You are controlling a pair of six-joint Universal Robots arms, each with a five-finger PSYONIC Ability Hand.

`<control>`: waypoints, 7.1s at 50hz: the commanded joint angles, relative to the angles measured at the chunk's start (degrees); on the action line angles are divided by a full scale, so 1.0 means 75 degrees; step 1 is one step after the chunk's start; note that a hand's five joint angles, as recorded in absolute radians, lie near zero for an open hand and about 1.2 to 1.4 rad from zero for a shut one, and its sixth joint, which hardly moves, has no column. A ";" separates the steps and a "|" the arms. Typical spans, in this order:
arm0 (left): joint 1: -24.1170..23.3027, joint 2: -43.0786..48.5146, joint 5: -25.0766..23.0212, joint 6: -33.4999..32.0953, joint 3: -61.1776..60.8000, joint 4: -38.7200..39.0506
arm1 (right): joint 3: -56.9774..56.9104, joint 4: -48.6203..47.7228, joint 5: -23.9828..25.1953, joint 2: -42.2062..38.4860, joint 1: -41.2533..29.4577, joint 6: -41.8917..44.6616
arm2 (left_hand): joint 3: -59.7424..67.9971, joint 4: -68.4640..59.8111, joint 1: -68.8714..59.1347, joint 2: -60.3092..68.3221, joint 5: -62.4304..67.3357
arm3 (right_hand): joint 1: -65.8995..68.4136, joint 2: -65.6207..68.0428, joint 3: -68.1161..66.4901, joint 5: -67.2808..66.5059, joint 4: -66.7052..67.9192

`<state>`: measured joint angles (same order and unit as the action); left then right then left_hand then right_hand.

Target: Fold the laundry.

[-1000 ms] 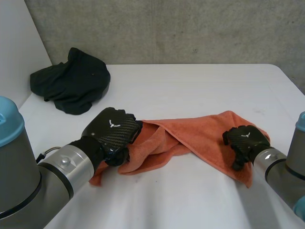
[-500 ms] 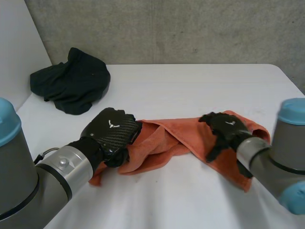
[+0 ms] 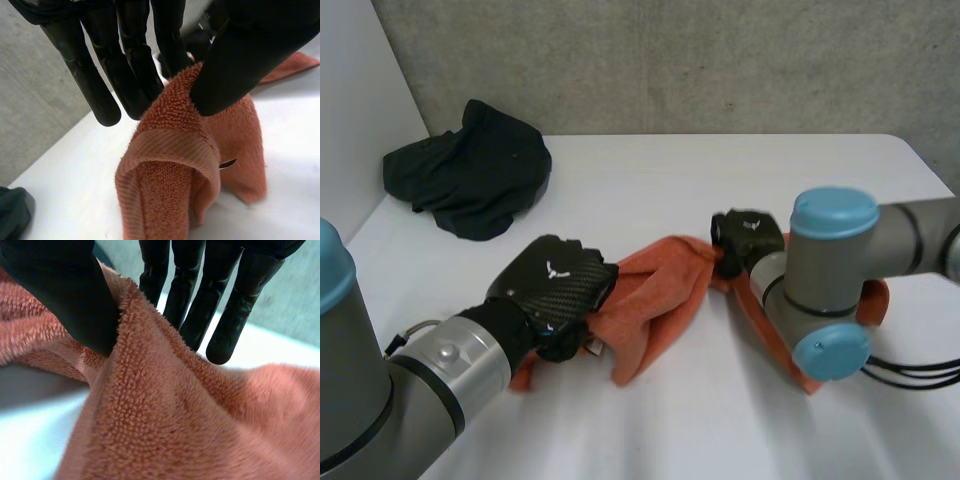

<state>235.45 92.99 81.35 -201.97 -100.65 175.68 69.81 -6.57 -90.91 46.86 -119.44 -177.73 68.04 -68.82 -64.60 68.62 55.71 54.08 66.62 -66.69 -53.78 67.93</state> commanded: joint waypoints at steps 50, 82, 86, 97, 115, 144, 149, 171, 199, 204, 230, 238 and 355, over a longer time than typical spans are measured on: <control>0.1805 0.3679 -0.2234 0.1242 0.2392 -0.0643 | 0.1192 0.2564 0.2325 0.4766 0.0059 0.3260 | -0.5582 0.5685 0.5122 -0.5658 -0.5270 | 0.3456 0.1785 -0.1774 -0.2162 0.1609; 0.2005 0.3809 -0.0571 0.0563 0.3587 0.2354 | -0.1885 0.3655 0.0874 0.1594 0.0809 0.3928 | 0.1594 -0.1491 -0.2054 0.1518 0.1906 | 0.3456 0.1785 -0.1774 -0.2162 0.1609; 0.1747 0.3727 0.0203 0.0141 0.4067 0.4018 | -0.3177 0.2719 0.0486 0.1065 0.0809 0.3811 | 0.1594 -0.1491 -0.2054 0.1518 0.1906 | 0.3456 0.1785 -0.1774 -0.2162 0.1609; 0.1337 0.2474 0.1059 0.0141 0.4081 0.6799 | -0.3882 -0.0799 0.0367 0.1778 0.0809 0.3260 | 0.1594 -0.1491 -0.2054 0.1518 0.1906 | 0.3456 0.1785 -0.1774 -0.2162 0.1609; 0.1149 0.1336 0.1048 0.0058 0.0191 0.3858 | -0.1283 0.5632 0.2454 0.2353 0.0937 0.5987 | 0.1594 -0.1491 -0.2054 0.1518 0.1906 | 0.3456 0.1785 -0.1774 -0.2162 0.1609; 0.0411 -0.0258 0.1048 0.0152 0.0974 0.3400 | -0.0039 0.2518 0.1821 0.2446 0.1475 0.1771 | 0.1594 -0.1491 -0.2054 0.1518 0.1906 | 0.1598 -0.0073 0.0084 -0.0304 -0.0249; 0.0305 -0.0502 0.1094 0.0176 0.0998 0.3365 | -0.0354 0.2155 0.1786 0.2529 0.1898 0.1877 | 0.1594 -0.1491 -0.2054 0.1518 0.1906 | 0.3456 0.1785 -0.1774 -0.2162 0.1609; 0.0317 -0.1770 0.1235 0.0633 0.0846 0.2943 | -0.1608 0.1485 0.1903 0.2836 0.2168 0.1959 | 0.1594 -0.1491 -0.2054 0.1518 0.1906 | 0.3456 0.1785 -0.1774 -0.2162 0.1609; 0.0458 -0.0269 0.1258 0.0551 0.0951 0.2592 | 0.0122 0.2775 0.0708 0.2597 0.1476 -0.0603 | 0.1594 -0.1491 -0.2054 0.1518 0.1906 | -0.5170 -0.6841 0.6851 0.6463 -0.7017; 0.0434 -0.0305 0.1247 0.0551 0.0939 0.2592 | 0.1202 0.2787 0.0895 0.3043 0.1746 -0.1825 | 0.1594 -0.1491 -0.2054 0.1518 0.1906 | -0.5439 -0.7111 0.7121 0.6733 -0.7286; 0.0797 0.0070 0.1223 0.0527 0.1010 0.2650 | 0.5176 0.1686 0.1364 0.4732 0.1595 -0.1463 | 0.1594 -0.1491 -0.2054 0.1518 0.1906 | -0.3601 -0.5272 0.5283 0.4895 -0.5448; 0.0797 0.0082 0.1223 0.0539 0.1010 0.2662 | 0.5129 0.0912 0.0978 0.4053 0.0973 -0.0843 | 0.1594 -0.1491 -0.2054 0.1518 0.1906 | -0.3757 -0.5429 0.5439 0.5051 -0.5604; 0.1817 0.2824 0.1200 -0.0481 0.2099 0.1115 | -0.0578 0.5775 0.1493 0.1556 0.2672 0.3810 | 0.1594 -0.1491 -0.2054 0.1518 0.1906 | -0.3691 -0.5362 0.5372 0.4985 -0.5538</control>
<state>248.71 114.02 90.53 -205.43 -84.91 184.04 63.63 36.38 -79.82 56.33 -99.38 -148.41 68.38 -68.84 -65.60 68.75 55.77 22.86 25.84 -25.48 -14.65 24.99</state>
